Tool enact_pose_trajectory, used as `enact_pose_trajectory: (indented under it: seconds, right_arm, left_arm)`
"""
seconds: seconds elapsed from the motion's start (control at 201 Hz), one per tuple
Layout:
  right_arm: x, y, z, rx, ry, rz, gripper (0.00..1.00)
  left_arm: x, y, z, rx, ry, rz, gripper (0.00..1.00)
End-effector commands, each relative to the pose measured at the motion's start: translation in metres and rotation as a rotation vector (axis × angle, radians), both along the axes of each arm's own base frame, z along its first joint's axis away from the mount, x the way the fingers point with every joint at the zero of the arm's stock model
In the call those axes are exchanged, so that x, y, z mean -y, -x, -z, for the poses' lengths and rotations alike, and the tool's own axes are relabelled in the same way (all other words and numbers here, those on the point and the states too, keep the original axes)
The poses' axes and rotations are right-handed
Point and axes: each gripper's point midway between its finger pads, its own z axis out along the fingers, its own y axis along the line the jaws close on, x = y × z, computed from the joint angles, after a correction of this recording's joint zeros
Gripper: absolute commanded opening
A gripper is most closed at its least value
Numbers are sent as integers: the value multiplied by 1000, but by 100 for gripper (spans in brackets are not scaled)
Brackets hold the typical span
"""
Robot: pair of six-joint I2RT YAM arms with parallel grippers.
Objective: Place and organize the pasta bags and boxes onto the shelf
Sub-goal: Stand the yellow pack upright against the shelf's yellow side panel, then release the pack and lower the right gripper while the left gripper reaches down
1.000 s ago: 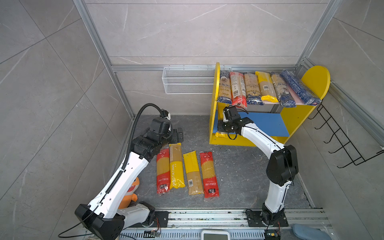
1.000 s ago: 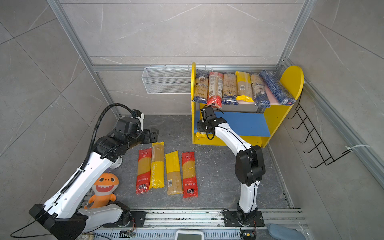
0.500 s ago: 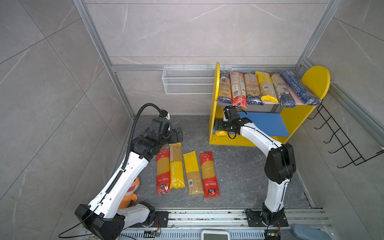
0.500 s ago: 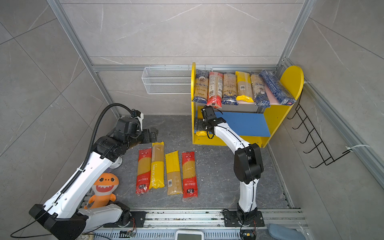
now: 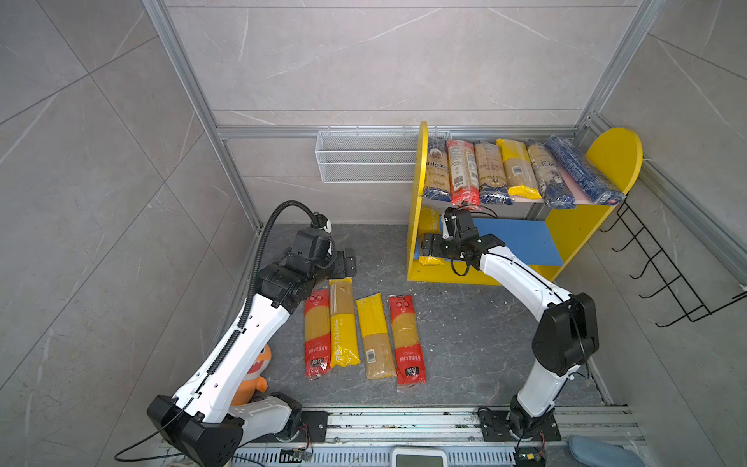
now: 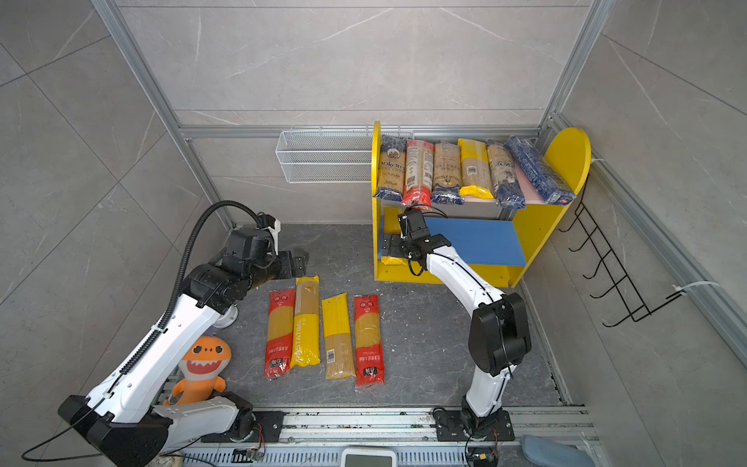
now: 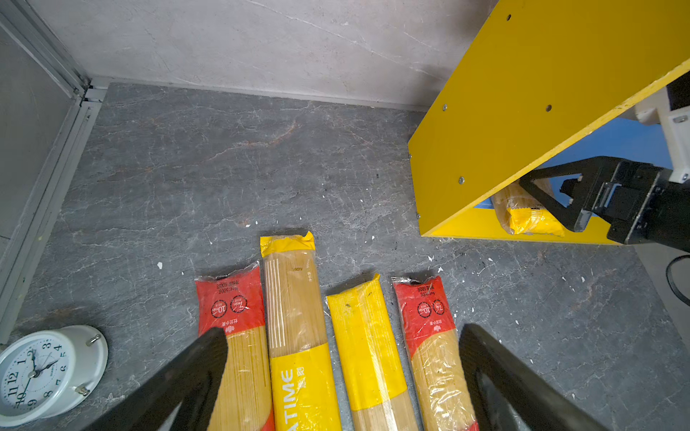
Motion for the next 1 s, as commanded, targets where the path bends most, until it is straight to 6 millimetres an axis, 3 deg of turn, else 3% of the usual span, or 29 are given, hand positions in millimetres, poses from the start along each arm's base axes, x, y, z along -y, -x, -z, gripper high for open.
enact_pose_trajectory:
  seconds: [0.0,0.314,0.672,0.772,0.996]
  right_arm:
    - [8,12,-12,20,-22,17,99]
    - [14,63,-15,6,-28,8,100]
    - [-1,160,-2,-67,33,-61,100]
    - [-8,192,11,-109,51,-80,100]
    - [-27,257,56,-204,70,-116,100]
  left_arm:
    - [1,3,-23,65,36,24,100]
    - [-2,19,-10,41,58,36,100]
    - [6,54,33,-67,184,63,100]
    - [20,71,42,-84,213,119,100]
    - [77,119,55,-93,251,352,100]
